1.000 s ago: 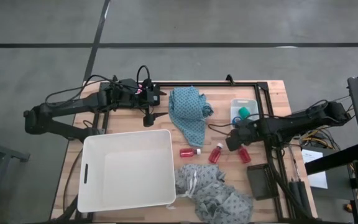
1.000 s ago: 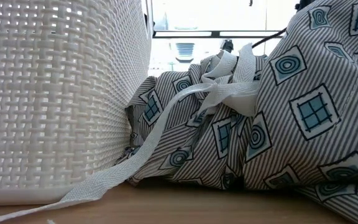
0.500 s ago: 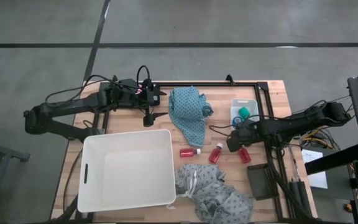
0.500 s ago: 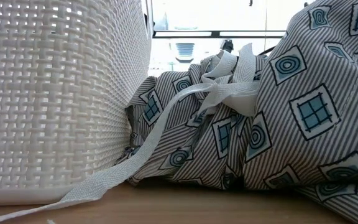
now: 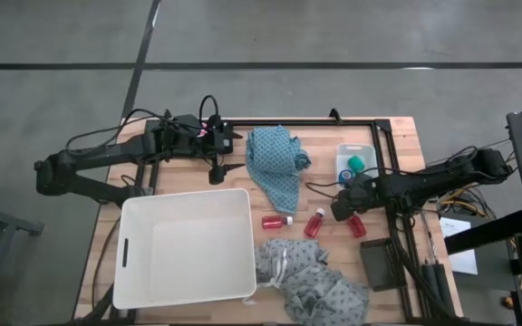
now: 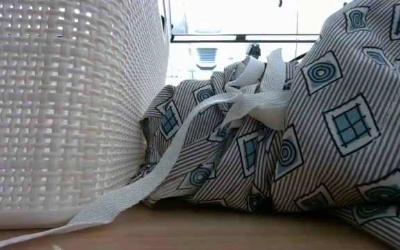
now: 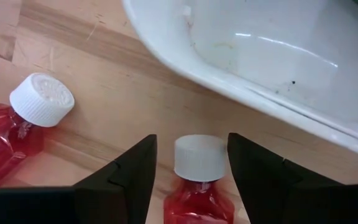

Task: Pick & Place Medicine items
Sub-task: Put the top red medicine bottle into the black bin

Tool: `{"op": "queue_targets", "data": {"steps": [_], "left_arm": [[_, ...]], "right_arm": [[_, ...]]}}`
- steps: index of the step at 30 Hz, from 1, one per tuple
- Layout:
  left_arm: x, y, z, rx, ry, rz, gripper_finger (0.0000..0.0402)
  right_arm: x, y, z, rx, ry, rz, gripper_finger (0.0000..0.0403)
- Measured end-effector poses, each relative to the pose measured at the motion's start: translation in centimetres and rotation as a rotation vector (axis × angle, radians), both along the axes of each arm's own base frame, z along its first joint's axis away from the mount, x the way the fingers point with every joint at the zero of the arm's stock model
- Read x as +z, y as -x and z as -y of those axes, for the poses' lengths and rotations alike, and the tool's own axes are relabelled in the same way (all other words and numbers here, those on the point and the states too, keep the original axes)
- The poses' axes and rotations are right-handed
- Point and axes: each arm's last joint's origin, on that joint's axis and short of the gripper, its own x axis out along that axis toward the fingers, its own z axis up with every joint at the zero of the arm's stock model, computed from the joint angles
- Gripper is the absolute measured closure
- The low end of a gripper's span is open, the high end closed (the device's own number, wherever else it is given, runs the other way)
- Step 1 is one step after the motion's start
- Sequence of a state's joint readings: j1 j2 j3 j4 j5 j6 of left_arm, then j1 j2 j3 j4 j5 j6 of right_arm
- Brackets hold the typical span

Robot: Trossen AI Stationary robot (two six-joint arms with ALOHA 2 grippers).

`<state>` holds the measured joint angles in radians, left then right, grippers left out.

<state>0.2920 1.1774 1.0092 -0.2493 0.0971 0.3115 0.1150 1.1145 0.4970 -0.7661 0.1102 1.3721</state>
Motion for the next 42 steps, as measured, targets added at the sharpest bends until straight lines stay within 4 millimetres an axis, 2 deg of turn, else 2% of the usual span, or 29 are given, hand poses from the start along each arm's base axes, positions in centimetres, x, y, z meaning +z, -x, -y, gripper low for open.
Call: {"op": "queue_targets", "data": {"steps": [12,33,42], "left_arm": [[0.00,0.00,0.01,-0.001,-0.003,-0.001,0.0010],[-0.07,0.02,0.02,-0.001,0.000,-0.007,0.0009],[-0.08,0.03,0.02,-0.001,0.000,-0.008,0.0009]], "right_arm": [[-0.14,-0.07,-0.56,0.026,-0.066,0.005,0.0213],[-0.57,0.30,-0.71,0.032,-0.034,-0.007,0.0215],[-0.55,0.29,-0.71,0.034,-0.034,-0.006,0.0263]]}}
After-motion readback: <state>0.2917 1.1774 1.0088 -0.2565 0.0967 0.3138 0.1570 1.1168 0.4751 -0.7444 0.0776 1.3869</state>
